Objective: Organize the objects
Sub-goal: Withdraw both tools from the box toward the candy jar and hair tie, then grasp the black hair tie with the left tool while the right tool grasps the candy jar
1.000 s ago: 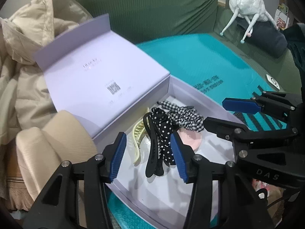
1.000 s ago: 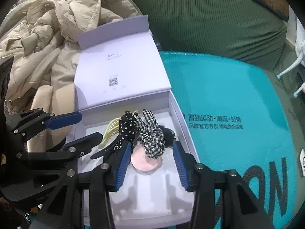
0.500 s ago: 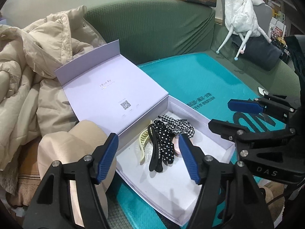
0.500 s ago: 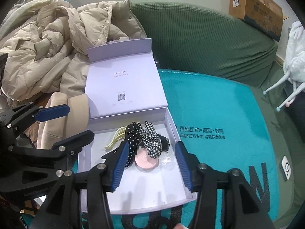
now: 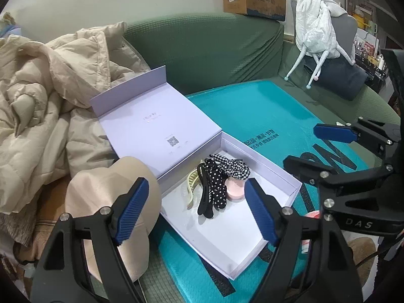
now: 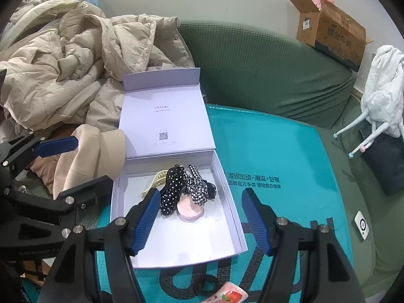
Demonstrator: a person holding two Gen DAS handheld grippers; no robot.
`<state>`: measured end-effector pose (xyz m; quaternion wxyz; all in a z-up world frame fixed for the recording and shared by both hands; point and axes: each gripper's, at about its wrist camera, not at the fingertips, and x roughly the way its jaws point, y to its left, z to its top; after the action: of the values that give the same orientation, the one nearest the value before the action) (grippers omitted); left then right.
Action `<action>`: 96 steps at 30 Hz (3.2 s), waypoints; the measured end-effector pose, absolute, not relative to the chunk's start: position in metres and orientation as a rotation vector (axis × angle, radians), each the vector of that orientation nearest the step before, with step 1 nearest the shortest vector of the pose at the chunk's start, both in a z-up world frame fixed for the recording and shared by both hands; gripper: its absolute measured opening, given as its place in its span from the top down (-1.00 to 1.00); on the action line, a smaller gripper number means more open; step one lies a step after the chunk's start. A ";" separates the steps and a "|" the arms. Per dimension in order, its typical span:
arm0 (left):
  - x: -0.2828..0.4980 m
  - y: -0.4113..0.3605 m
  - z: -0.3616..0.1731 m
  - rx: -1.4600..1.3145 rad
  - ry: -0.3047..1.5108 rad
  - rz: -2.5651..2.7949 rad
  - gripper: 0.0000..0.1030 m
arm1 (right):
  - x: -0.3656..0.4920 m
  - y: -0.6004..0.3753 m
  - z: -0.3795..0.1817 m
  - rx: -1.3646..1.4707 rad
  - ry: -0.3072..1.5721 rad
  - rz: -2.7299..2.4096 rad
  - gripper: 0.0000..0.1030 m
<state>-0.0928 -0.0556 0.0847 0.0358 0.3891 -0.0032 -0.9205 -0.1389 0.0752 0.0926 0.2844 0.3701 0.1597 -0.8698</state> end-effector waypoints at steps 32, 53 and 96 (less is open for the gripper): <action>-0.030 -0.004 0.089 1.212 0.025 -2.814 -0.59 | -0.086 0.162 0.091 0.989 0.348 -2.354 -0.37; -0.024 0.046 0.034 1.371 -0.035 -2.847 -0.59 | -0.070 0.208 0.038 1.120 0.269 -2.342 -0.37; -0.049 0.067 -0.046 1.614 -0.039 -2.886 -0.59 | -0.108 0.218 -0.073 1.470 0.106 -2.255 -0.37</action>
<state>-0.0494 0.0670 -0.0456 -0.0827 0.4863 -0.0118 -0.8698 -0.1085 0.2177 -0.0734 0.2222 0.5319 0.0385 -0.8162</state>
